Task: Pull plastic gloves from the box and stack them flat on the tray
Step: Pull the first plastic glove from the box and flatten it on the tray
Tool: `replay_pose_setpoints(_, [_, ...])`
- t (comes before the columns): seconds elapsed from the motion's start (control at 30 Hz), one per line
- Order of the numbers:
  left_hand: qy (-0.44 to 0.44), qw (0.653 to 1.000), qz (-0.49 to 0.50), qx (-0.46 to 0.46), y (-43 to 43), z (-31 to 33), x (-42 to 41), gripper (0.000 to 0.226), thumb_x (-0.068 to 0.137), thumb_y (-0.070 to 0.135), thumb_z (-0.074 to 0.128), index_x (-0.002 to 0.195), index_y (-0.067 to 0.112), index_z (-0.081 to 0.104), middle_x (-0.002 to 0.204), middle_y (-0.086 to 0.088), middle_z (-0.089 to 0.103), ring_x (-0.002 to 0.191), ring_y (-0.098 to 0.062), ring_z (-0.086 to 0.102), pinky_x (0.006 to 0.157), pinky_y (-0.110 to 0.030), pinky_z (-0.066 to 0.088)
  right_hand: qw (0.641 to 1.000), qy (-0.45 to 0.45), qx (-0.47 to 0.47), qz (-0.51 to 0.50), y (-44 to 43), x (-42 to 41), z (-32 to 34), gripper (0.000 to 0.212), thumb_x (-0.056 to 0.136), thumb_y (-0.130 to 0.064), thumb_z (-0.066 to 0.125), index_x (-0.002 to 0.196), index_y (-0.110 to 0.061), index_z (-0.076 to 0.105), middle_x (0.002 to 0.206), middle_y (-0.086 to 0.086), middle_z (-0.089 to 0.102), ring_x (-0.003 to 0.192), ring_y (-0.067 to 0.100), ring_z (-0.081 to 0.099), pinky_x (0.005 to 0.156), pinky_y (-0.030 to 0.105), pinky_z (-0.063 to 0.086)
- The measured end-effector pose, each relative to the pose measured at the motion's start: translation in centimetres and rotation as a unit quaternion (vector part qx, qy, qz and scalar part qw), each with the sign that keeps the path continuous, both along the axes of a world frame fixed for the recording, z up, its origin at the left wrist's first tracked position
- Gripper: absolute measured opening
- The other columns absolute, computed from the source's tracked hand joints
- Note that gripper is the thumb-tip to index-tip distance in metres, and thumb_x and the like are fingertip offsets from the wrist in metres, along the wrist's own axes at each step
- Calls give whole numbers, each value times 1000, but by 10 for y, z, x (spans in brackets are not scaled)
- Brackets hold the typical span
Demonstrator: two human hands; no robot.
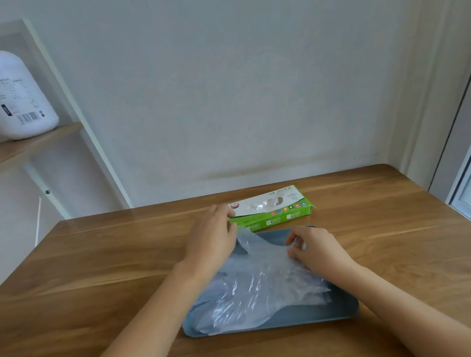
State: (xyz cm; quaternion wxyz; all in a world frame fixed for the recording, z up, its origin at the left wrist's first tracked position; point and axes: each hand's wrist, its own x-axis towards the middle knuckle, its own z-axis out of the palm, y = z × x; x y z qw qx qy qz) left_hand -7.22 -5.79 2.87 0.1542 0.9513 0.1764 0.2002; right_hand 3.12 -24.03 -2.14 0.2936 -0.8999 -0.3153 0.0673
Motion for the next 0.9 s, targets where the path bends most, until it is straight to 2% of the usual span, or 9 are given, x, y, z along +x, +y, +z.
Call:
replay_pose_setpoints(0.07, [10, 998, -54, -22, -25, -4, -5, 22, 96, 18, 50, 114, 14, 62, 113, -1, 62, 105, -17, 57, 90, -29, 43, 1000, -5, 1, -7, 0, -2, -1, 12, 88, -20, 60, 100, -21, 62, 86, -9, 64, 77, 8, 52, 59, 19, 34])
replay_pose_setpoints(0.2, [135, 986, -97, 21, -65, -25, -15, 38, 104, 27, 35, 133, 10, 50, 135, -6, 54, 124, -19, 47, 102, -28, 33, 1000, -23, 0, -13, -1, -7, -2, 11, 91, -21, 57, 102, -22, 59, 88, -7, 65, 78, 10, 55, 65, 23, 37])
replay_pose_setpoints(0.37, [243, 965, -94, 40, -58, -45, -17, 60, 105, 41, 24, 154, 9, 13, 163, -6, 6, 150, -17, 2, 119, -30, -4, 1000, -22, 10, -9, -3, -9, -3, 13, 92, -20, 55, 105, -22, 58, 87, -5, 66, 81, 13, 57, 70, 24, 36])
replay_pose_setpoints(0.47, [286, 952, -107, 11, -40, -56, -19, 68, 101, 53, 23, 155, 20, -2, 161, -1, -15, 148, -14, -16, 119, -35, -11, 1000, -22, -1, 2, -6, -7, -2, 18, 91, -23, 59, 109, -21, 59, 93, -5, 66, 87, 13, 59, 71, 25, 40])
replay_pose_setpoints(0.57, [290, 950, -118, 8, -26, -62, -23, 72, 97, 61, 22, 154, 29, -9, 160, 4, -21, 146, -13, -20, 120, -37, -10, 988, -141, 51, 42, -10, -5, 4, 26, 86, -25, 68, 110, -18, 63, 109, -4, 60, 97, 17, 59, 77, 27, 45])
replay_pose_setpoints(0.67, [302, 946, -118, 25, -22, -65, -24, 75, 93, 68, 19, 152, 34, -13, 158, 6, -25, 145, -14, -24, 119, -44, -12, 956, -217, 90, 173, -9, -9, 8, 24, 87, -14, 66, 111, -15, 67, 120, -1, 61, 107, 18, 60, 85, 28, 50])
replay_pose_setpoints(0.77, [304, 946, -107, 28, -24, -66, -23, 77, 90, 71, 19, 152, 36, -13, 159, 6, -24, 145, -15, -25, 118, -47, -13, 944, -132, 16, 303, -4, -17, 0, 36, 97, -14, 51, 133, -18, 55, 143, -2, 47, 130, 12, 45, 105, 17, 33])
replay_pose_setpoints(0.83, [308, 945, -105, 30, -24, -66, -24, 83, 87, 74, 20, 152, 35, -14, 158, 6, -25, 145, -15, -25, 118, -46, -13, 936, -96, -56, 333, -4, -16, -4, 47, 101, -29, 43, 146, -20, 35, 155, -4, 27, 142, 8, 23, 112, 11, 12])
replay_pose_setpoints(0.9, [318, 941, -111, 35, -21, -64, -27, 92, 81, 79, 22, 152, 32, -15, 158, 6, -26, 145, -14, -25, 118, -46, -13, 936, -72, -125, 322, -9, -10, -4, 64, 97, -48, 41, 152, -28, 16, 159, -10, 6, 146, 5, 2, 112, 14, -3])
